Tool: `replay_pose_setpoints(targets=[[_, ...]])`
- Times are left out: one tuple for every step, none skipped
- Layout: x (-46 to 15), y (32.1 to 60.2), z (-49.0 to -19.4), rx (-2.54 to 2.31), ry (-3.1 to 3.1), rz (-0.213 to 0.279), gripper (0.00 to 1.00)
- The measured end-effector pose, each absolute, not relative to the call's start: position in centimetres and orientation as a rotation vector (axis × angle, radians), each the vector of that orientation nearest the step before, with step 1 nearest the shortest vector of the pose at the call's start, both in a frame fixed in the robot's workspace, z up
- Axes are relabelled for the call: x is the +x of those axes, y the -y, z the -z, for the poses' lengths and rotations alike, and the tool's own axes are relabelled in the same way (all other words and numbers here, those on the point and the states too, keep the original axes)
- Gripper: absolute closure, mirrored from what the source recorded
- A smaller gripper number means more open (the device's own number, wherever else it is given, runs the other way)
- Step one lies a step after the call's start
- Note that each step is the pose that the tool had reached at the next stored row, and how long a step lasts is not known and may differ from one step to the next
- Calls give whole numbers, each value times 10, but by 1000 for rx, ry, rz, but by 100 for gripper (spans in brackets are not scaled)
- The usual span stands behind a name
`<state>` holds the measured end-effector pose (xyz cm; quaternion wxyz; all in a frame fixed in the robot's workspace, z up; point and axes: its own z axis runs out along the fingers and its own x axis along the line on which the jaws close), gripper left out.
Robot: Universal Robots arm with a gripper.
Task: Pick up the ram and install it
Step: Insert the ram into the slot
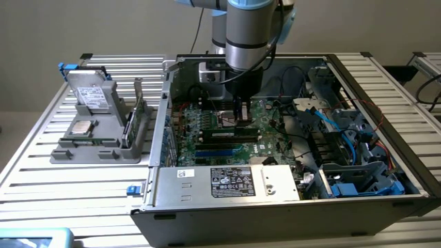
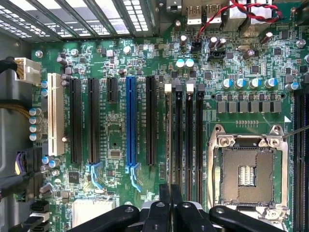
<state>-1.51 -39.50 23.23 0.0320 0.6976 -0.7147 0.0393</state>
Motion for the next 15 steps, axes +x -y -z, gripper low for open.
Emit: replay_pose_setpoints(targets=[[-15, 395, -232, 2148, 2200, -121, 88], [-15, 395, -231, 2148, 2201, -121, 88], [-15, 395, -231, 2148, 2201, -121, 88], [-15, 394, -231, 2148, 2201, -121, 88], [-15, 394, -231, 2148, 2201, -121, 88], [-15, 394, -231, 2148, 2201, -121, 88], [-15, 394, -231, 2148, 2201, -121, 88], [-15, 394, -231, 2148, 2201, -121, 88], [-15, 394, -231, 2148, 2201, -121, 88], [-15, 394, -231, 2148, 2201, -121, 88], [-15, 394, -231, 2148, 2201, -121, 88], [-15, 394, -230, 2148, 2201, -121, 88], [-15, 394, -230, 2148, 2201, -121, 88], [-15, 394, -230, 2148, 2200, -121, 88], [-15, 394, -230, 2148, 2201, -121, 88]])
